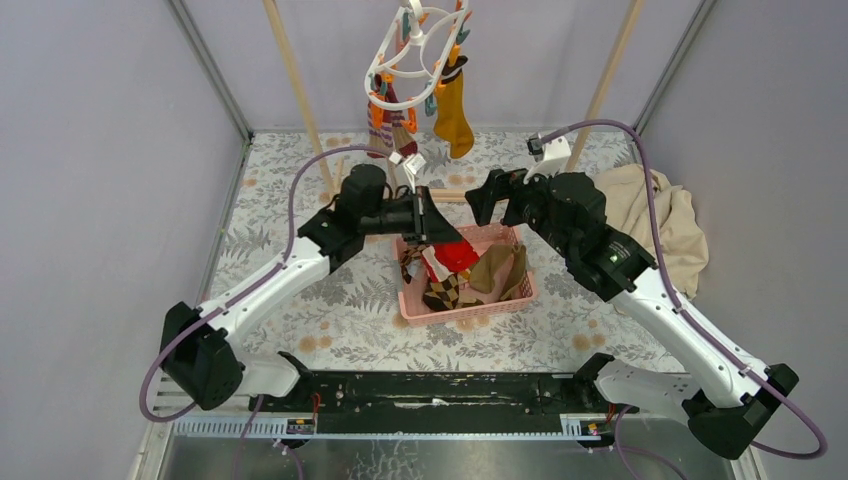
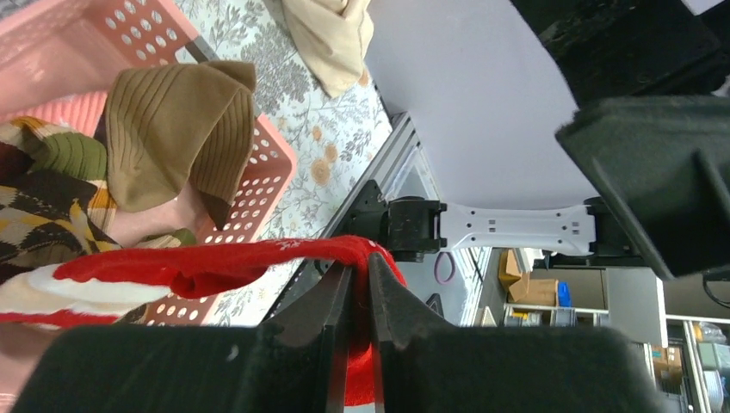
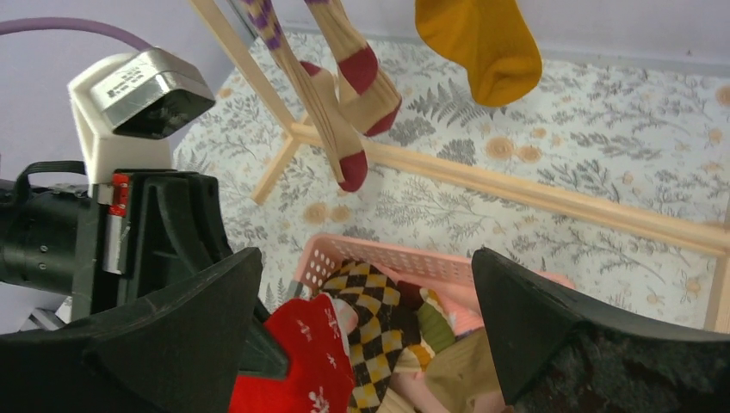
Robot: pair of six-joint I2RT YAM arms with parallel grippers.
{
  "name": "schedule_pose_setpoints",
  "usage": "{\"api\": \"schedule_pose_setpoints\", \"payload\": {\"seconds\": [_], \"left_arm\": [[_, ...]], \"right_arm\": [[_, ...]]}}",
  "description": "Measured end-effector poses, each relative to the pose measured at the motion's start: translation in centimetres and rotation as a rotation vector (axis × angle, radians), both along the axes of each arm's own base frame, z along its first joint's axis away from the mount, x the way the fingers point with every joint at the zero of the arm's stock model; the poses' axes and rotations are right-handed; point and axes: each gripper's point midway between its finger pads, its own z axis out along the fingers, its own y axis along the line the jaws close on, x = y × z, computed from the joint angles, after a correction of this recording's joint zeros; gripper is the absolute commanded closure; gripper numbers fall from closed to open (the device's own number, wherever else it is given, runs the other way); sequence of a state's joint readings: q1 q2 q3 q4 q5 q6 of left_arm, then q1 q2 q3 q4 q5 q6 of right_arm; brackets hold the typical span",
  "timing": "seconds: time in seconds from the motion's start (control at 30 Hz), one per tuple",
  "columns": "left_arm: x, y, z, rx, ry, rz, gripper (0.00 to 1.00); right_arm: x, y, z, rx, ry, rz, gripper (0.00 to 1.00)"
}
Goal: Remove the socks clipped to the hanger
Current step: Place the sock in the bin.
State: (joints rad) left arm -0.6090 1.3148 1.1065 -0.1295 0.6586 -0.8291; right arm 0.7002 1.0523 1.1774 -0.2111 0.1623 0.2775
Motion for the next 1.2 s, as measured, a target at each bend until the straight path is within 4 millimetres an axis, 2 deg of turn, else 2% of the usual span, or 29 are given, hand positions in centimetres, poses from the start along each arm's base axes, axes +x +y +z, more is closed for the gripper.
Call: {"api": "schedule_pose_setpoints", "payload": {"seconds": [0.17, 0.3, 0.47, 0.67, 0.77, 0.87, 0.9, 1.03, 1.2], "left_arm": [[0.0, -2.1, -3.6, 0.043, 0.038, -0.024, 0.83], [0.3, -3.9, -6.6, 0.076, 0.068, -0.045, 0.84], [1.2, -5.6, -10.4, 0.113, 0.099, -0.055, 0.83], [2.7, -7.2, -13.8, 0.156, 0.127, -0.055, 0.79], [3.3, -7.9, -14.8, 0.167, 0.128, -0.055, 0.7], [3.8, -8.3, -15.3, 0.172, 0.117, -0.055, 0.53], [4.0, -8.4, -15.3, 0.172, 0.112, -0.055, 0.49], [4.4, -8.7, -15.1, 0.168, 0.088, -0.057, 0.45], [4.7, -8.7, -14.8, 0.17, 0.057, -0.057, 0.44]], "right_arm": [[-0.7, -0.6, -2.6, -0.039, 0.062, -0.005, 0.0], [-0.9, -0.7, -4.0, -0.059, 0.094, -0.007, 0.0], [-1.2, -0.9, -4.8, -0.074, 0.121, -0.008, 0.0], [-1.3, -1.1, -5.6, -0.09, 0.147, -0.012, 0.0], [-1.4, -1.1, -6.2, -0.1, 0.167, -0.015, 0.0], [-1.5, -1.2, -7.2, -0.116, 0.195, -0.018, 0.0], [-1.5, -1.2, -7.6, -0.123, 0.205, -0.019, 0.0], [-1.7, -1.4, -9.1, -0.145, 0.242, -0.029, 0.0], [-1.7, -1.9, -9.6, -0.154, 0.259, -0.053, 0.01]]}}
